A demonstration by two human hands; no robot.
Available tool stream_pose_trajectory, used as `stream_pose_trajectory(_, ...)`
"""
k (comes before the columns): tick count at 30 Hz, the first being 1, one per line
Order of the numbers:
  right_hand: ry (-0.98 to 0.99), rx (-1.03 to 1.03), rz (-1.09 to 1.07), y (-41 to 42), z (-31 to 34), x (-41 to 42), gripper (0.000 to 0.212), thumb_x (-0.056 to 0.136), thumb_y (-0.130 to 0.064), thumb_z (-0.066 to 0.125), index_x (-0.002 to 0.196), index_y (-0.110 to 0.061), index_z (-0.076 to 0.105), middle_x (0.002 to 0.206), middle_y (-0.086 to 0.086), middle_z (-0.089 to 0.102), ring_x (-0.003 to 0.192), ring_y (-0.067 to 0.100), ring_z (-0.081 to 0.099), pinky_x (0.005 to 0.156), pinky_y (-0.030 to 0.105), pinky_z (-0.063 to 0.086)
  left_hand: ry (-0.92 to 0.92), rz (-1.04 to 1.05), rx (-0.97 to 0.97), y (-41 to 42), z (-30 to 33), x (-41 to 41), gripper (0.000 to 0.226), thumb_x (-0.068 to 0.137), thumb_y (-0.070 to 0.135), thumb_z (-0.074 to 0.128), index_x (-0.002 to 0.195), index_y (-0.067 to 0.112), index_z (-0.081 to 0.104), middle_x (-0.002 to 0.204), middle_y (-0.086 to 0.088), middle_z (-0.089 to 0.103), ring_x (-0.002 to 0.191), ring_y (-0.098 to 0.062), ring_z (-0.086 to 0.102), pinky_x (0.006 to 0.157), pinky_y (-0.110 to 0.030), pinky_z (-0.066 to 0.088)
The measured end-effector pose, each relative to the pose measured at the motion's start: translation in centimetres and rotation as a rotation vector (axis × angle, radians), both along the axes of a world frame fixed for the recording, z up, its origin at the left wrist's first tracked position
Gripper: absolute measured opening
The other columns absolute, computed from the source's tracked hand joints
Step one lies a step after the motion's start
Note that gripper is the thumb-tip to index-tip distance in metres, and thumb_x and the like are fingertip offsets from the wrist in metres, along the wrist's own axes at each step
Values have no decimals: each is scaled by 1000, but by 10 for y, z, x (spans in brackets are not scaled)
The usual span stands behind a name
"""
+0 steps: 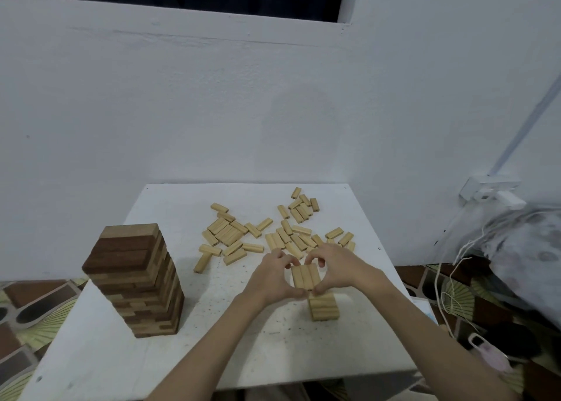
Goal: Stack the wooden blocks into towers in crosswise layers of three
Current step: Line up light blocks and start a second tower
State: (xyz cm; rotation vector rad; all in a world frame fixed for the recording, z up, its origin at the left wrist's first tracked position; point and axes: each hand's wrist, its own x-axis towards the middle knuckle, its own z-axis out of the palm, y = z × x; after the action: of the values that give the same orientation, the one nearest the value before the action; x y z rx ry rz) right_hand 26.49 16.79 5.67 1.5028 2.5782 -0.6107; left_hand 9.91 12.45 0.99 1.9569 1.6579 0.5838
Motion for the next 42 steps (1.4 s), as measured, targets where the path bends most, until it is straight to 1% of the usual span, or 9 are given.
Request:
stream_pose_trajectory(6,-22,-20,-19,-11,-7,24,60,68,-36,81,122,-28,56,98,-5,44,86,10,43,67,22,35,29,-20,2,-10,-6,24,65,64,47,79,119,21,57,108,4,44,104,-12,42,87,-28,43)
stream_pose_trajectory(10,-29,-20,-23,-18,-12,33,57,69,-37,80,120,-27,58,91,-8,41,85,9,42,72,25,35,72,-14,17,-16,-14,33,65,65,50,77,120,23,57,112,4,46,105,-12,41,87,-26,42)
stream_pose_trajectory(16,-15,-30,-28,-21,-19,38,56,70,-37,80,120,-29,57,96,-5,41,84,9,40,74,26,33,94,-11,10,-19,-18,38,71,62,59,76,120,24,57,112,5,47,105,-11,41,88,-24,42)
stream_pose_trajectory(21,-13,-43,-30,-22,-21,37,57,70,-36,80,121,-30,56,97,-4,41,73,4,37,75,26,32,110,-17,-7,-20,-20,37,73,61,61,75,120,23,56,111,4,47,103,-11,41,87,-25,42)
stream_pose_trajectory(27,-38,-39,-27,-23,-21,35,57,71,-35,80,122,-29,56,99,-4,43,86,10,42,78,26,37,120,-14,-32,-20,-20,37,73,59,64,75,119,24,57,110,6,46,102,-11,41,88,-27,43)
stream_pose_trajectory(32,-31,-32,-31,-21,-24,35,58,69,-37,80,122,-30,56,96,-6,40,72,2,37,77,25,31,128,-16,-35,-20,-20,37,73,61,61,76,120,24,56,113,5,46,104,-11,41,89,-27,42)
stream_pose_trajectory(35,-36,-38,-33,-21,-25,36,59,69,-37,80,122,-30,55,92,-9,38,69,-1,35,76,25,32,129,-21,-42,-20,-20,37,72,62,60,76,121,24,55,113,5,47,105,-11,41,89,-26,42)
stream_pose_trajectory(39,-53,-39,-26,-22,-22,35,58,70,-36,79,122,-30,55,97,-7,40,75,4,39,75,25,32,102,-6,-59,-20,-20,38,75,58,65,76,118,24,56,111,6,47,103,-11,41,90,-27,43)
stream_pose_trajectory(42,-51,-48,-36,-23,-23,33,59,70,-35,79,123,-27,55,99,-6,41,85,10,42,75,26,32,121,-24,-74,-20,-19,39,75,61,58,78,122,22,54,115,4,46,106,-11,40,91,-28,42)
